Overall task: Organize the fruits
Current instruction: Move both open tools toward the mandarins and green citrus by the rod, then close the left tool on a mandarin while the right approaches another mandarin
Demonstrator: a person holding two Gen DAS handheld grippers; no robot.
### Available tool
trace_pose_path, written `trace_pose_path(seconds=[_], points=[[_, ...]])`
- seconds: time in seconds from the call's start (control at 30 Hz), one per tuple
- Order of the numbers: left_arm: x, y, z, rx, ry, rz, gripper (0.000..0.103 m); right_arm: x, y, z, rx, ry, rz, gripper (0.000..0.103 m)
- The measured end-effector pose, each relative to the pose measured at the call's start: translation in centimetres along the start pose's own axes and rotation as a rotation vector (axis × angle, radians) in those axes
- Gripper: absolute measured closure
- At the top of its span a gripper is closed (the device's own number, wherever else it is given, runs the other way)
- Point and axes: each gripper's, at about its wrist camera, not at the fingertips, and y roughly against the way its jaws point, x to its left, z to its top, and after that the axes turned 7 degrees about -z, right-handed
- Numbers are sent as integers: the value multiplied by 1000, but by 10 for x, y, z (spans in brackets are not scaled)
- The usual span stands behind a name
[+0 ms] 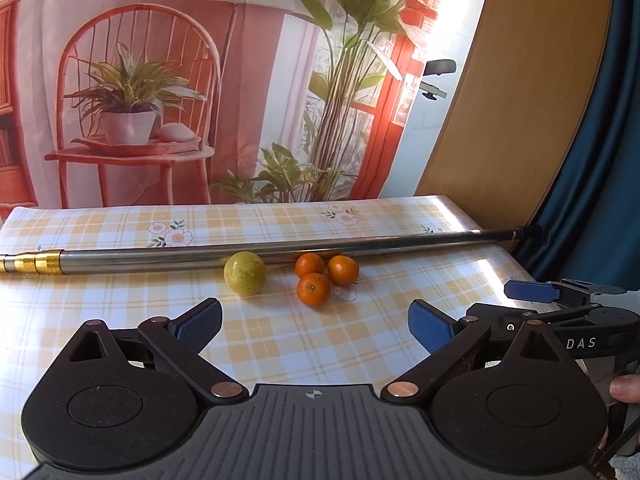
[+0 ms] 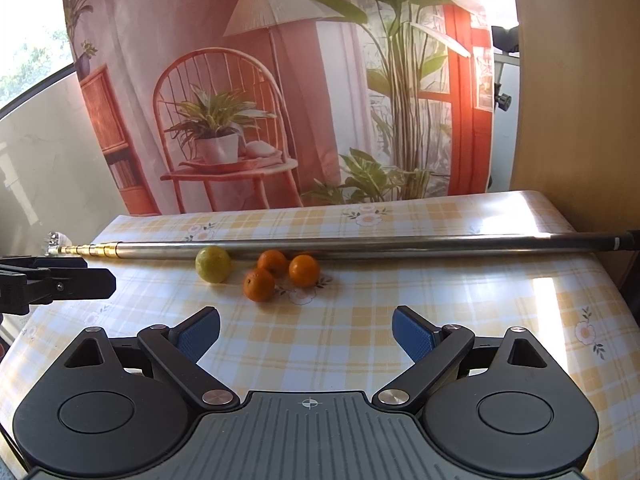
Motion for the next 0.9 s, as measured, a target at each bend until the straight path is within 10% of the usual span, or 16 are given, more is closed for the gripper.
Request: trace_pose_path(seconds=[0.9], points=[[3,-138,11,137,-87,-21,48,-37,-46,-18,40,-152,38,16]])
